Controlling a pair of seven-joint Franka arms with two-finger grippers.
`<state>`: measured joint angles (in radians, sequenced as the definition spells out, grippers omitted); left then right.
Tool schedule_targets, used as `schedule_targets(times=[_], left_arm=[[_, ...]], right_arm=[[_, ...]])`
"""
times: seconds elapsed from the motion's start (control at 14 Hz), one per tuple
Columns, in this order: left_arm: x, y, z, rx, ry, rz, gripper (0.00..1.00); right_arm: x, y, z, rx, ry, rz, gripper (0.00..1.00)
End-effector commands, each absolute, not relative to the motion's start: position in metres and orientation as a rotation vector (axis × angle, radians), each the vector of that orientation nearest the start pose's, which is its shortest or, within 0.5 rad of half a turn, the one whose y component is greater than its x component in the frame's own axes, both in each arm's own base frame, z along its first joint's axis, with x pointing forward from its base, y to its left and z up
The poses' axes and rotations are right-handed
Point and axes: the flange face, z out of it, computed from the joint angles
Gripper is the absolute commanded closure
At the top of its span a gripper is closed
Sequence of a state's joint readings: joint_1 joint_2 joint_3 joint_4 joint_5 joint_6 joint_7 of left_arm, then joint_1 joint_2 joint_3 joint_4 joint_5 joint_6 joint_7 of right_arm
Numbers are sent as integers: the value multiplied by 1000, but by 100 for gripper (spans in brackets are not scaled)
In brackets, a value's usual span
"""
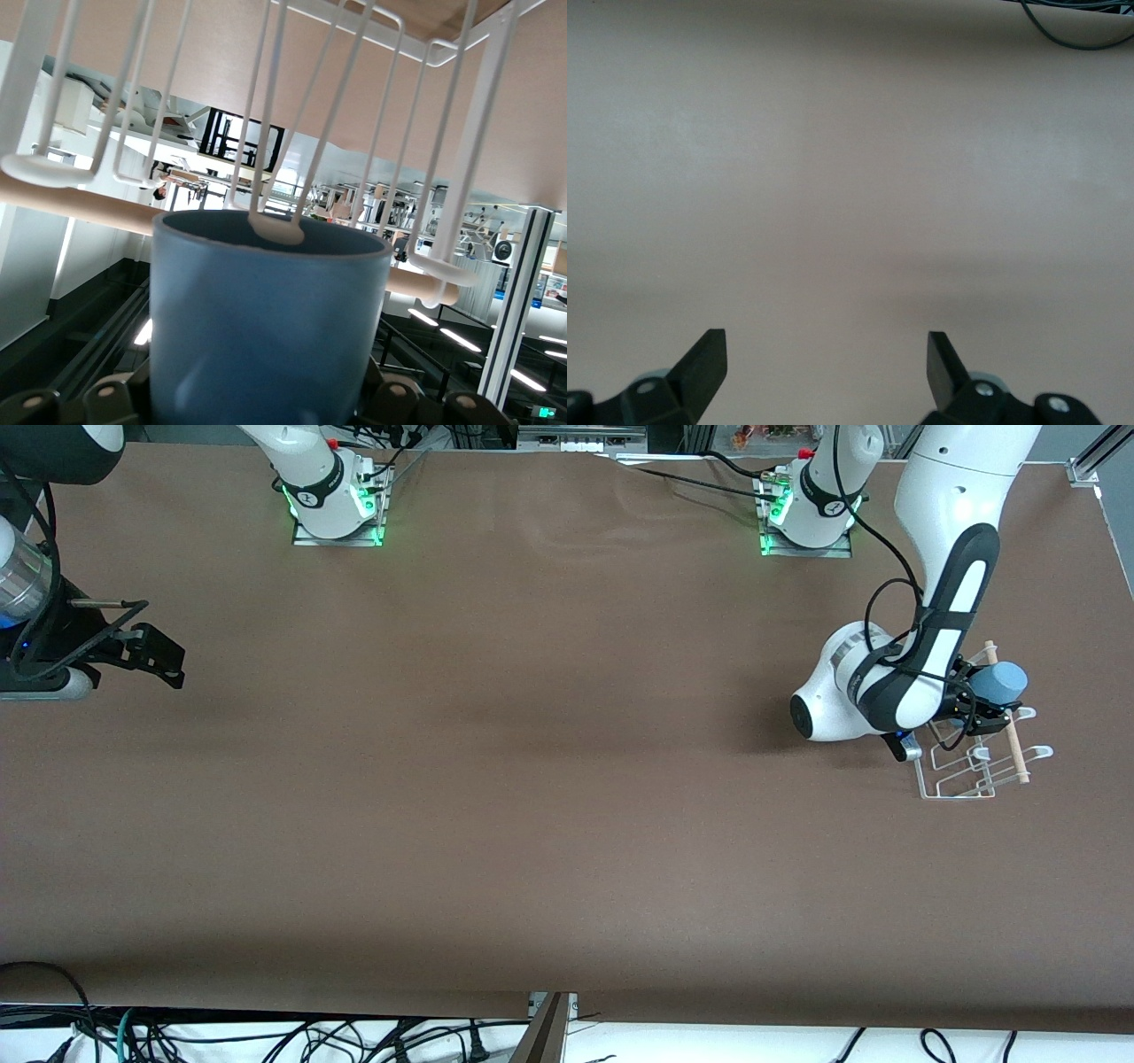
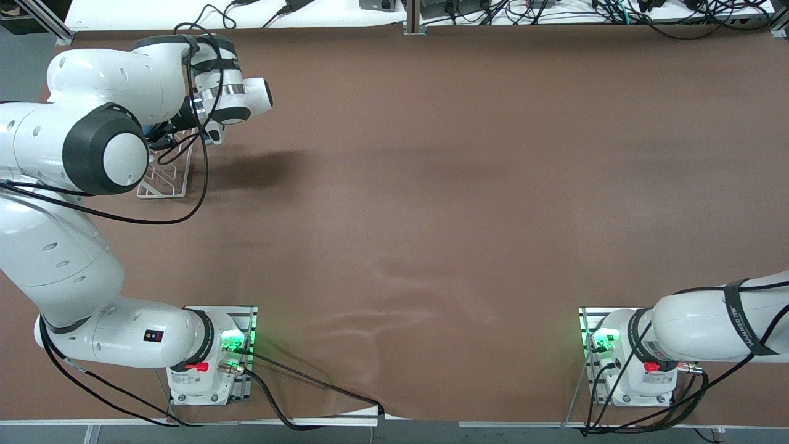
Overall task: Transfer cup to left arm and place on rack
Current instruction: 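Carry the cup with the left gripper over the wire rack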
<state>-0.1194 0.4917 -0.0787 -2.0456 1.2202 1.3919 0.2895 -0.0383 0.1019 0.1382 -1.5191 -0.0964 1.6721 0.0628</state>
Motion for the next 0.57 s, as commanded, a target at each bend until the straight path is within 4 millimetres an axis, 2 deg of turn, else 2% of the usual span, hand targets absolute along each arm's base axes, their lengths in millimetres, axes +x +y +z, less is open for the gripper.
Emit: schedule_targets(times=[0.0,0.07,0.29,0.5], left_arm=[[525,14,218,-1480,946,1108,47],[525,14,216,-1477,946,1107,0],[528,15,219,-1491,933,1099,0],[536,15,231,-1534,902,1077,0]], right_arm=[[598,42,603,-3193,-80,-74,0],[598,43,603,-3192,-80,-74,0],[598,45,603,-3191,-85,-74,0],[597,48,603,-3192,-92,-75,0]])
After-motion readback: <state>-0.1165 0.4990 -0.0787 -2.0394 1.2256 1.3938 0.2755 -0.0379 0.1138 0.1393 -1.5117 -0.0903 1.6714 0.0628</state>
